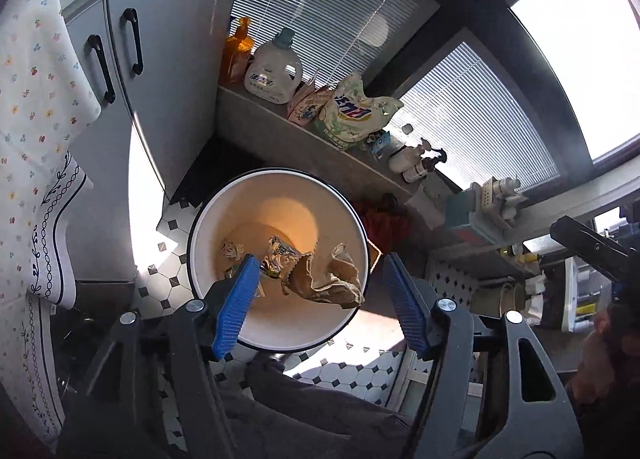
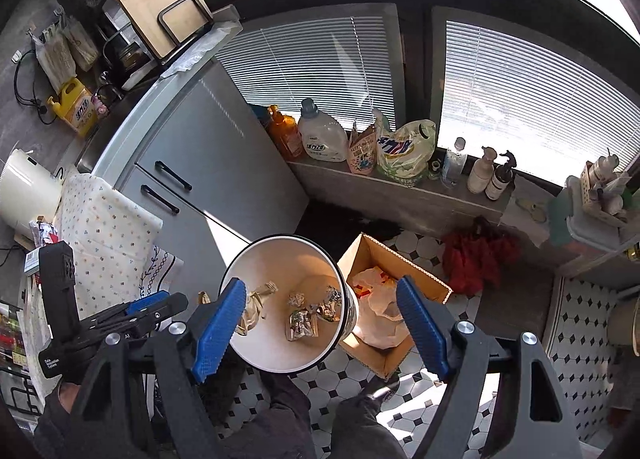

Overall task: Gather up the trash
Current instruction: 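Open the left tool while the right tool opens, dropping both into the bin, then move both open tools back up to the counter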

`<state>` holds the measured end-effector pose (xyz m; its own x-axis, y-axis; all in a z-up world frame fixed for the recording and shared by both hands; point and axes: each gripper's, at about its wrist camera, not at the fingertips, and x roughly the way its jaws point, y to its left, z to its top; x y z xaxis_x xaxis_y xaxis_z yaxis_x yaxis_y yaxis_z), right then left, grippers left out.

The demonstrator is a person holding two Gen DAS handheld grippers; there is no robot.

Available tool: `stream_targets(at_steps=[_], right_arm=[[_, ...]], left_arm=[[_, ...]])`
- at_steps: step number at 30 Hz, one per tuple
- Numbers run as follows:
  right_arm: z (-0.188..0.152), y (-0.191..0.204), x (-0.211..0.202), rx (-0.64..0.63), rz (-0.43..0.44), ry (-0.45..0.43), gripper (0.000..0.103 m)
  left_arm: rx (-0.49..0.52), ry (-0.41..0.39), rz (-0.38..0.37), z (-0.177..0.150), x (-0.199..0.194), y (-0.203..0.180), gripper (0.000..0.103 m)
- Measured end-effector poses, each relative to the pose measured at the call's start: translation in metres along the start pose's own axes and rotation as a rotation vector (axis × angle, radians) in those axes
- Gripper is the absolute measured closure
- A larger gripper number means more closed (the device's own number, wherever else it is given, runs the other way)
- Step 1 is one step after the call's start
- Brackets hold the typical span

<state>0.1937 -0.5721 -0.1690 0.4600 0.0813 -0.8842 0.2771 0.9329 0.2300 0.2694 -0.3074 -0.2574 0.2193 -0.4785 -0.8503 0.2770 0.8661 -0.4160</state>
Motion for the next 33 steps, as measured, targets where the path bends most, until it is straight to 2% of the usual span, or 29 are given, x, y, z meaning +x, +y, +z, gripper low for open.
stream_targets(at_steps=[6, 14, 17, 19, 21, 26, 33], right_arm=[[0.004, 0.007, 0.005, -0.03, 0.017, 0.009, 0.026], [0.015, 0.052, 0.01, -0.103, 0.078, -0.008, 0.017], [0.021, 0.078, 0.009, -0.134, 0.107, -0.028, 0.013], [0.025, 0.097, 0.008, -0.157, 0.129, -0.049, 0.008], [0.028, 0.117, 0.007, -0.186, 0.146, -0.073, 0.008], [0.036, 0.174, 0.007, -0.254, 0.195, -0.111, 0.008], [0.042, 0.246, 0.014, -0.327, 0.254, -0.121, 0.008]], left_arm=[[-0.03, -0.05, 0.041, 0.002, -0.011, 0.005, 0.028], [-0.078, -0.187, 0.092, 0.01, -0.068, 0.033, 0.022], [-0.094, -0.246, 0.122, 0.013, -0.096, 0.046, 0.017], [-0.111, -0.29, 0.136, 0.014, -0.116, 0.058, 0.011], [-0.132, -0.343, 0.16, 0.014, -0.139, 0.071, 0.006], [-0.166, -0.455, 0.243, 0.012, -0.189, 0.103, 0.006], [-0.214, -0.535, 0.337, 0.004, -0.238, 0.151, 0.006]])
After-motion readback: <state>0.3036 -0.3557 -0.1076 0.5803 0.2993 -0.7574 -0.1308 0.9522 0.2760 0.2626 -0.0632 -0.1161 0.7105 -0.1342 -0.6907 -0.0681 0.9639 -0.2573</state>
